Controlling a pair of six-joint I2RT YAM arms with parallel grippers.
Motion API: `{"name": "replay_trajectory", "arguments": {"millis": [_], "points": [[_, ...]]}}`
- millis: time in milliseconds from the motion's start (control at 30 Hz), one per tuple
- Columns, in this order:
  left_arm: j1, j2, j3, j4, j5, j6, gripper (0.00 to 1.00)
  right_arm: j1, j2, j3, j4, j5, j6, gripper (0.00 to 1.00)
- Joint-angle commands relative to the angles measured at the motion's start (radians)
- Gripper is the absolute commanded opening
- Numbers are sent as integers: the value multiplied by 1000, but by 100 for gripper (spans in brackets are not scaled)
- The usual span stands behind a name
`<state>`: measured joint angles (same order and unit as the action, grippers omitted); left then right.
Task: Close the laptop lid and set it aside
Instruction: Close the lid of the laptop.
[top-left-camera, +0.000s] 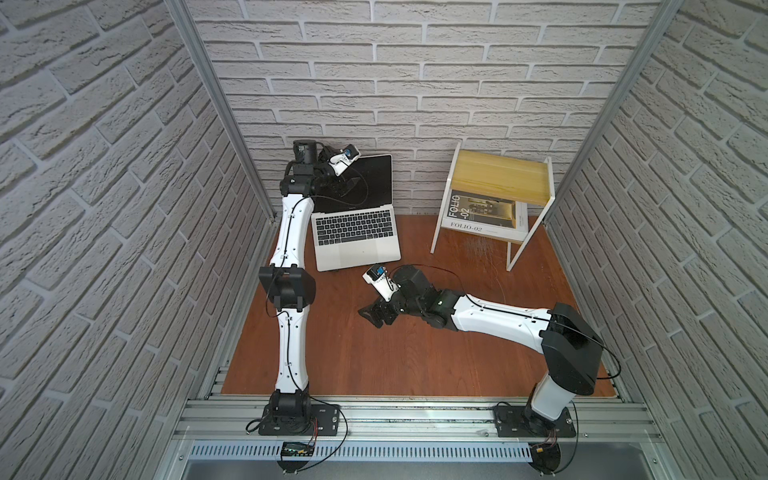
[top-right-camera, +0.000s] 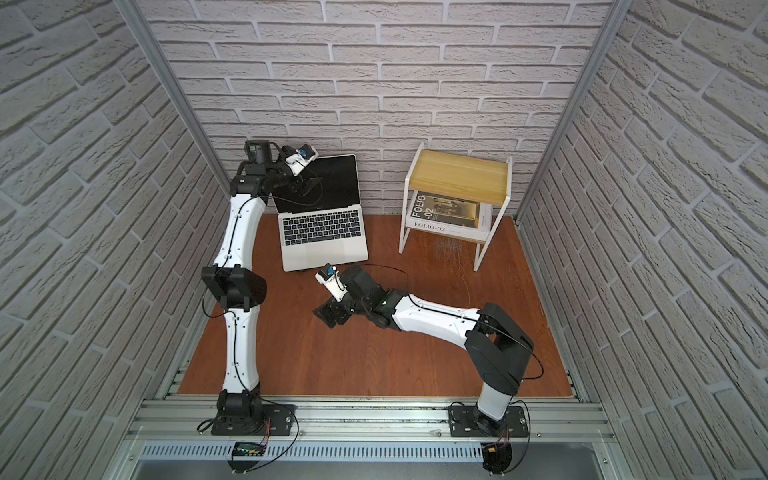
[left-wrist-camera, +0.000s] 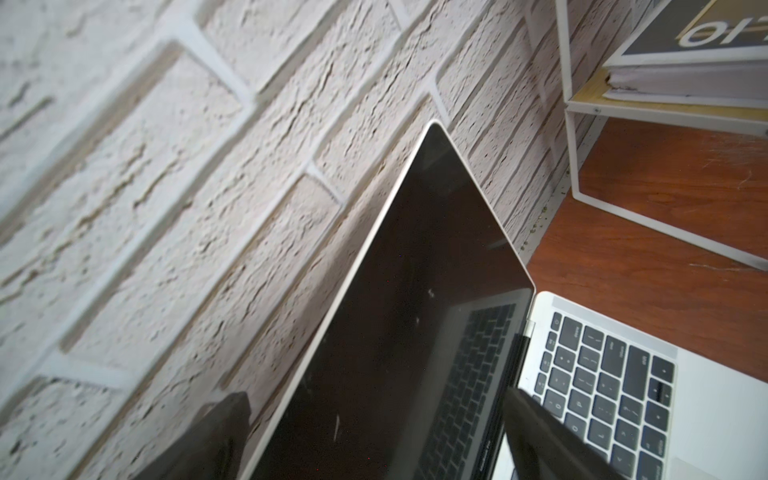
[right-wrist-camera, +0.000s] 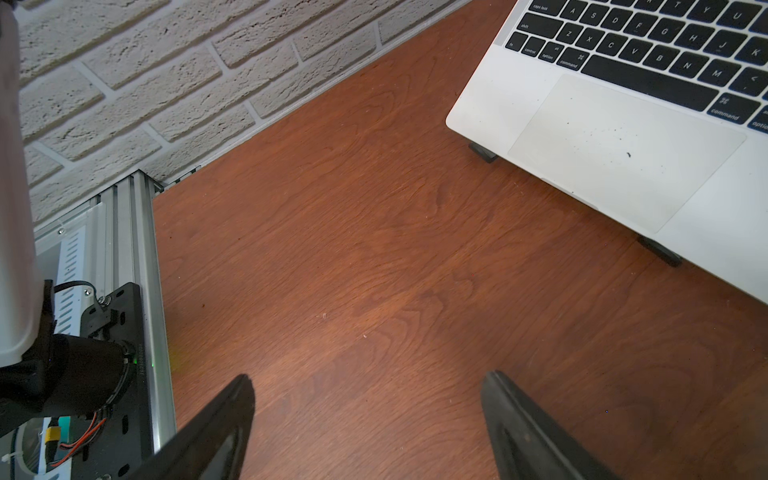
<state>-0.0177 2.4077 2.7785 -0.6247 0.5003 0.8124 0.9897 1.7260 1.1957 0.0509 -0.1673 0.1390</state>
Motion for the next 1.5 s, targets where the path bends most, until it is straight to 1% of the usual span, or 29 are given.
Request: {"name": "replay_trajectory", "arguments": {"millis": [0, 100, 167, 400, 567, 900, 933, 1033, 1200, 1367, 1467], "points": [[8, -63, 3, 91, 22, -14, 98, 7, -18, 9, 10, 4, 2, 89], [24, -51, 9, 160, 69, -78, 98, 6, -27, 7, 6, -1, 10, 88], [30, -36, 14, 182, 76, -100, 98, 6, -35, 3, 0, -11, 18, 88], [56, 27, 15, 192, 90, -147, 98, 9, -68, -40, 10, -22, 33, 88], [66, 59, 15, 128, 74, -112, 98, 12, -86, -66, 51, -31, 51, 88], [72, 79, 14, 25, 68, -56, 98, 31, -65, -64, 77, -38, 61, 88], [69, 79, 13, 13, 66, -47, 96, 32, -65, -63, 77, -35, 61, 88], [64, 73, 12, -23, 73, -25, 85, 32, -65, -62, 71, -26, 57, 88], [43, 42, -7, -65, 63, 18, 80, 33, -67, -65, 69, -16, 51, 88], [11, 27, -8, -142, -8, 109, 74, 33, -80, -69, 65, -8, 44, 89], [10, 10, -13, -183, 2, 108, 73, 32, -101, -82, 64, 10, 40, 89]]}}
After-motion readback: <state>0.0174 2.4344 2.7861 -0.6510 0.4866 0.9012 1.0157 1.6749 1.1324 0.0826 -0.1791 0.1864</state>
